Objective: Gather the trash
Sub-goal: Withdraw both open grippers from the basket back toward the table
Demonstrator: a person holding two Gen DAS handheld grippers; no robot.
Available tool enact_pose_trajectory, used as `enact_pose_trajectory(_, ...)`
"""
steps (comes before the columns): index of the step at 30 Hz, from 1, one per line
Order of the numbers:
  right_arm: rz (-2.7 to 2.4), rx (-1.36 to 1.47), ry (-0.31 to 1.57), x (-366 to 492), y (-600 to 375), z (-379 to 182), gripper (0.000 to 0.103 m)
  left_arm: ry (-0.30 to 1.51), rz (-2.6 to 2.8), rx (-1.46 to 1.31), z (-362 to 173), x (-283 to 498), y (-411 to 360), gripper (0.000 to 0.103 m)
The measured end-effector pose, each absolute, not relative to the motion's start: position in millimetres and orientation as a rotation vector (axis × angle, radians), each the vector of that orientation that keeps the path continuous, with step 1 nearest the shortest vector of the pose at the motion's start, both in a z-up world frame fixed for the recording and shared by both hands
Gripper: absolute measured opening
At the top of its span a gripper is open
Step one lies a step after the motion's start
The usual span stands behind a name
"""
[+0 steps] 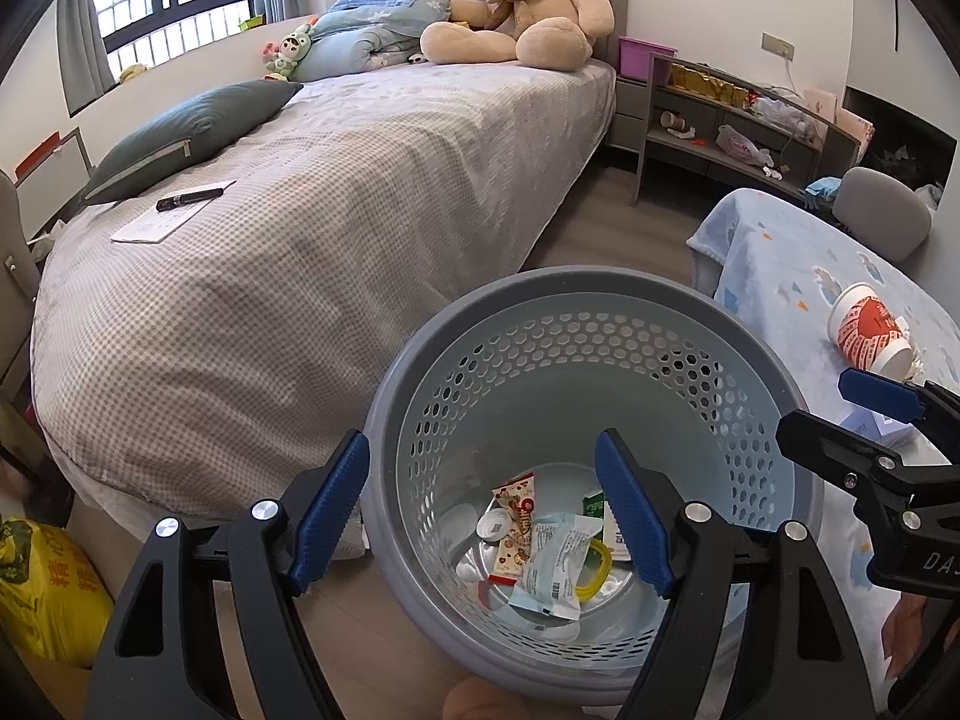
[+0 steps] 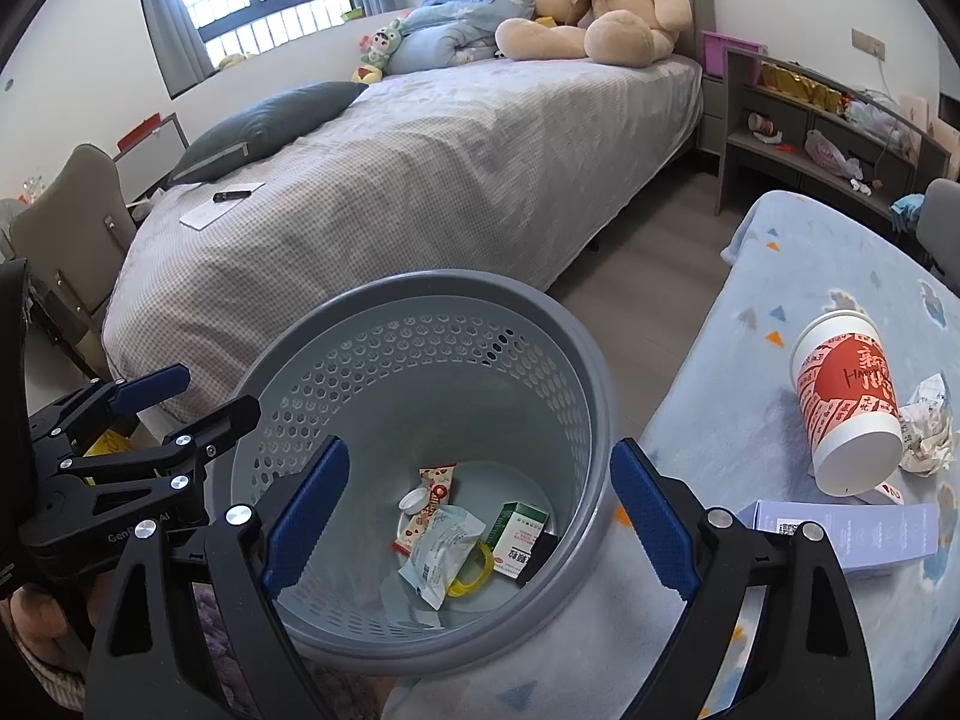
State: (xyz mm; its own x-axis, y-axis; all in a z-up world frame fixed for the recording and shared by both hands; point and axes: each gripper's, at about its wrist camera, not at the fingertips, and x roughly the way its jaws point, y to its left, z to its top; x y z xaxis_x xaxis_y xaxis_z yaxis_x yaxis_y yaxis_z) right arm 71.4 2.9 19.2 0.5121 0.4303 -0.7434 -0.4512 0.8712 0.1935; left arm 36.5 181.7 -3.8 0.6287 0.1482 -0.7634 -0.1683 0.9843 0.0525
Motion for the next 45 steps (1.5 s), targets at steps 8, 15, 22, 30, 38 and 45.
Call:
enact_pose_trajectory(8,0.524,-0.019,0.892,70,0,17,0.087,0.873,0.184,-0.026,-4,37,182,0.074)
enact_pose_trajectory(15,0.508,-0.011,0.893,68,-5,18,0.087,0.872,0.172,-0.031,-4,38,181,0.074)
enact_pose_trajectory(22,0.489,0.006,0.887,64,-19,21,0.087,0.866,0.168,-0.027,-3,39,175,0.074)
enact_pose_trajectory(30,0.453,0.024,0.879,59,-38,27,0.087,0.870,0.145,-0.039,-1,40,168,0.074)
enact_pose_trajectory(38,0.389,0.096,0.857,50,-72,39,0.087,0.847,0.152,0.009,4,34,159,0.074)
enact_pose_trajectory(45,0.332,0.124,0.834,31,-108,51,0.087,0.837,0.107,0.050,7,31,140,0.074)
